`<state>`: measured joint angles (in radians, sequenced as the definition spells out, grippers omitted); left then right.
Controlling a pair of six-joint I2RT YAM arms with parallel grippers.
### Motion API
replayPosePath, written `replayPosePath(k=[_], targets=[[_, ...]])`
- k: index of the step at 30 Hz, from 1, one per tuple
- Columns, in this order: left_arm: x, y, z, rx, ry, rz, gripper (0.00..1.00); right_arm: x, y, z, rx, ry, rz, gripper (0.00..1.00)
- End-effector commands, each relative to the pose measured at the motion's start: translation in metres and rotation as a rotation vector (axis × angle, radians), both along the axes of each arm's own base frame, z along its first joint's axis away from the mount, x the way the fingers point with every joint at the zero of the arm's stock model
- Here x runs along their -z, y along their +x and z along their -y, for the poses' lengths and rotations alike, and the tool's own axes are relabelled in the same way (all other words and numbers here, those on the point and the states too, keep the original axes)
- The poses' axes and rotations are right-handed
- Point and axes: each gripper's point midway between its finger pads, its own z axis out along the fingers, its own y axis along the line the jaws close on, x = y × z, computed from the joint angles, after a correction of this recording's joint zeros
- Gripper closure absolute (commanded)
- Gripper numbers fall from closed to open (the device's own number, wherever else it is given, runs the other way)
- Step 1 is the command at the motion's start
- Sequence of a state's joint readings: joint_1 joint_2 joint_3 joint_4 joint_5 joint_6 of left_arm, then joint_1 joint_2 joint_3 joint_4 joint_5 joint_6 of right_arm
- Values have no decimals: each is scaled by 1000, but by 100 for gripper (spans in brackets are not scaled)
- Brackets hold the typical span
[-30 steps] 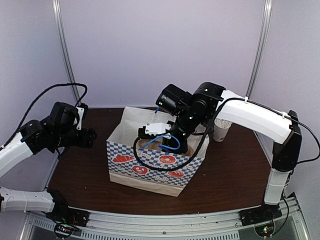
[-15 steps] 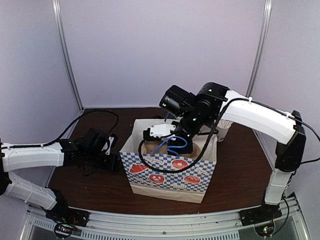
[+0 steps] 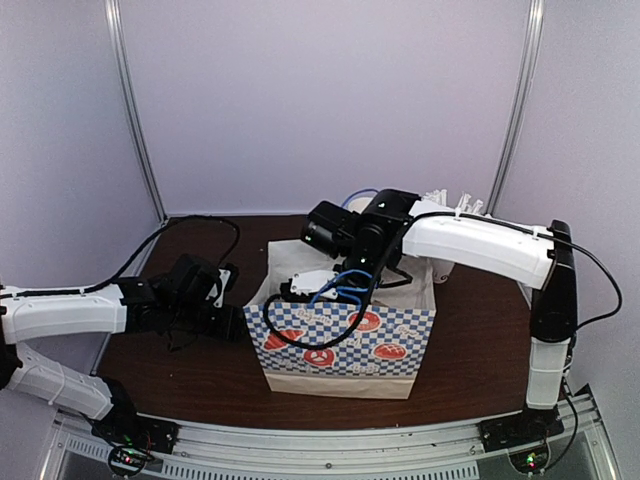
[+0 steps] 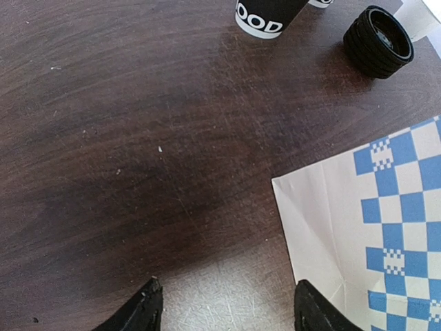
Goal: Pack the takeout coffee
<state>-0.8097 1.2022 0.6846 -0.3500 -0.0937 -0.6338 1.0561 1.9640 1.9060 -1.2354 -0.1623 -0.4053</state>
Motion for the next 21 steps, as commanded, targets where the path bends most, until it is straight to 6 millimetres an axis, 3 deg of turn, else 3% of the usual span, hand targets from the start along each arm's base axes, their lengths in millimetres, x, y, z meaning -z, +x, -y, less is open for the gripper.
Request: replayPosePath(k=[1,8,21], targets=[[-11,7,4,0,-8,32,34,30,-1,12,30,-96,-25,73],[-11,7,9,10,-17,24,34,51,-10,16,31,-109,-78,71],[-10,7,12,21,-9,7,33,84,-5,20,74,-154,-87,66]])
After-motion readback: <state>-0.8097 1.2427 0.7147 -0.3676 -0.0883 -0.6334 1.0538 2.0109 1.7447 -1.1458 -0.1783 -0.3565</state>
